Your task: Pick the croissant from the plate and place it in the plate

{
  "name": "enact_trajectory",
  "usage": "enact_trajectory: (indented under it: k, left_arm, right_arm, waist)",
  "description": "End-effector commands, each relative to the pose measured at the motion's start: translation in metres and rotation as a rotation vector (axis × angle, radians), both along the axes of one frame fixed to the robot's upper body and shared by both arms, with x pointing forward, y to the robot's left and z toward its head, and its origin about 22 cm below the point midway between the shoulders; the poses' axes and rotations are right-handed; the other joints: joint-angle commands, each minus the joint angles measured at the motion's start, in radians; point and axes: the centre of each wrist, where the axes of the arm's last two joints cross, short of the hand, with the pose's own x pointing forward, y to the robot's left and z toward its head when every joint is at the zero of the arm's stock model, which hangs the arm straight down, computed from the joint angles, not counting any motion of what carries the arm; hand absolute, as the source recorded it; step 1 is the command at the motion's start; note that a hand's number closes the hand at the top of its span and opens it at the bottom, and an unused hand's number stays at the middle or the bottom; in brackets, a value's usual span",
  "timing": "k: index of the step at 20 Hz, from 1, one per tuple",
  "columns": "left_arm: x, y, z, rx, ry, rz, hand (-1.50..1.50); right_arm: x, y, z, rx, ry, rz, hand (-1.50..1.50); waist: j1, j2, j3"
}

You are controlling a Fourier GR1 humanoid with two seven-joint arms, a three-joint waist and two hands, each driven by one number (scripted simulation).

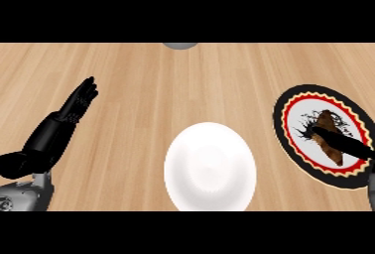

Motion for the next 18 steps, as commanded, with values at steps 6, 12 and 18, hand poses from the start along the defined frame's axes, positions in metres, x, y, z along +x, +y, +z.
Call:
enact_trajectory:
  k: [6,12,18]
  left_arm:
    - [0.005,-0.005,0.0,-0.012,-0.003,-0.004,0.0]
    - [0.0,-0.005,-0.006,0.004,-0.009,-0.016,0.0]
    - [0.007,0.007,0.005,0.009,-0.004,-0.015,0.0]
  right_arm:
    - [-0.092,-0.046,0.014,0.181,-0.162,0.084,-1.5]
    - [-0.145,-0.104,0.02,0.18,-0.168,0.102,-1.5]
    - [-0.191,-0.103,0.038,0.165,-0.144,0.121,-1.5]
  waist:
    - [0.003,0.003,0.0]
    - [0.011,0.004,0.0]
    - [0.011,0.004,-0.001]
